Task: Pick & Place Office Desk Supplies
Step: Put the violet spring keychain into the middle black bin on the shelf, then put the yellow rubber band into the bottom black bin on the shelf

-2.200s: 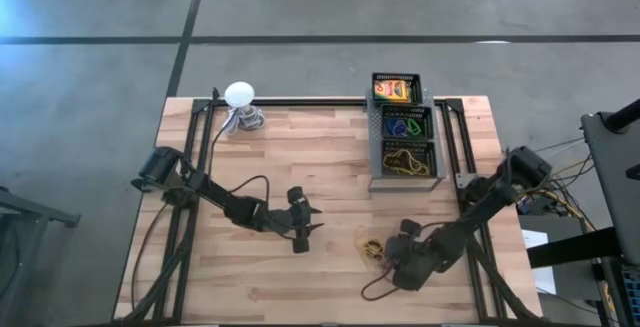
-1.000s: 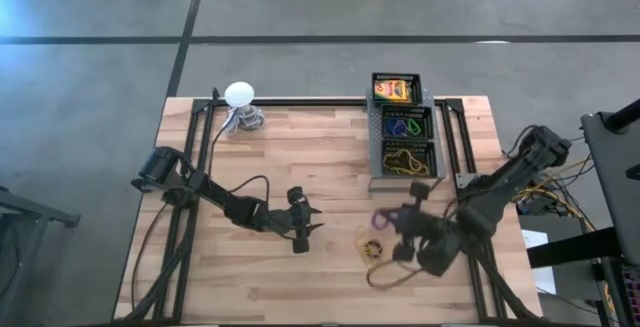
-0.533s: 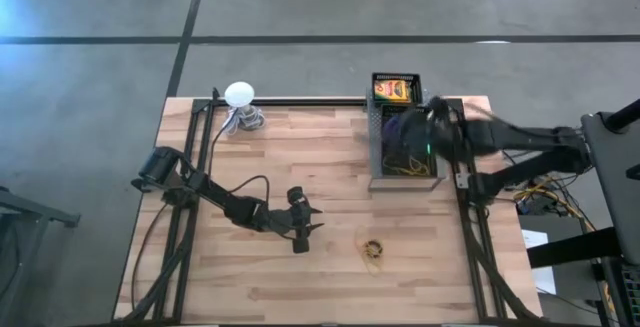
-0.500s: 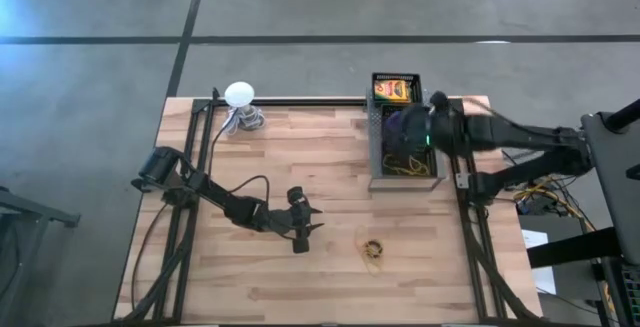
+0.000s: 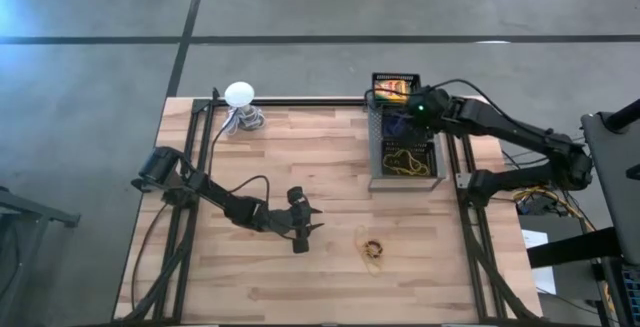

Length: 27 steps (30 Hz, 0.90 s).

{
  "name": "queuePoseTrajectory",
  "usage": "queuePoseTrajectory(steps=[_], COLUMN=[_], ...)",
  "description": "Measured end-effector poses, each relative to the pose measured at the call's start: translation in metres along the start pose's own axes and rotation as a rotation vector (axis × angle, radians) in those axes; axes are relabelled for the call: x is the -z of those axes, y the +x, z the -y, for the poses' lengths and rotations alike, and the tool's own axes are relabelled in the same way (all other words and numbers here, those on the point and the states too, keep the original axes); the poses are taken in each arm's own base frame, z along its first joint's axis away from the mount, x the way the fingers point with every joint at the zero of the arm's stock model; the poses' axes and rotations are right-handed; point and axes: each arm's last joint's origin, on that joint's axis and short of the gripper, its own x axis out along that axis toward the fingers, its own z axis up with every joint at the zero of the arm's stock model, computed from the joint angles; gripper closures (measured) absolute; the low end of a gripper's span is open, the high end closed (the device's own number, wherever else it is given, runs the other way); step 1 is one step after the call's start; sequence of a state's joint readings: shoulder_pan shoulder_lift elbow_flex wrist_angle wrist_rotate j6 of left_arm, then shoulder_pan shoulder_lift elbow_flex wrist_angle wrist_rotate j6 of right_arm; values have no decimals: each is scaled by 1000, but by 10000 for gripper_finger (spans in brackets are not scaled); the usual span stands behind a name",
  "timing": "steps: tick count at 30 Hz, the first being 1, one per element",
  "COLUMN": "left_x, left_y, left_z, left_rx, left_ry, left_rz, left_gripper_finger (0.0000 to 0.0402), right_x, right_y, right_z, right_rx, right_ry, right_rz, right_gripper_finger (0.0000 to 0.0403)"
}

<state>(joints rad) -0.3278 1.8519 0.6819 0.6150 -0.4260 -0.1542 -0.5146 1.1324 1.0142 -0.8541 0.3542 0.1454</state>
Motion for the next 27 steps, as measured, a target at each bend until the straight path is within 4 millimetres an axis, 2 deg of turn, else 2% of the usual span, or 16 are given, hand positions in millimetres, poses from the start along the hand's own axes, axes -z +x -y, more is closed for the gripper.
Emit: queuePoseTrajectory(steps=[10,17,23,27], left_x=[0,0,0,0], left_y=[0,0,0,0], left_z=[0,0,0,0], left_rx=[0,0,-1,0], left_ry=[0,0,0,0], left_rz=[0,0,-3,-4], left_gripper_finger=[233,233,233,233], right_x=[4,3,-11,-15], right_y=[4,2,-19,-39], right_z=[-2,-1,0,-23], right_rx=[-20,-10,-15,-117], right_ry=[-8,3,27,-13], right_rz=[-20,-16,75,183], right_gripper_finger=[377,314,268,269])
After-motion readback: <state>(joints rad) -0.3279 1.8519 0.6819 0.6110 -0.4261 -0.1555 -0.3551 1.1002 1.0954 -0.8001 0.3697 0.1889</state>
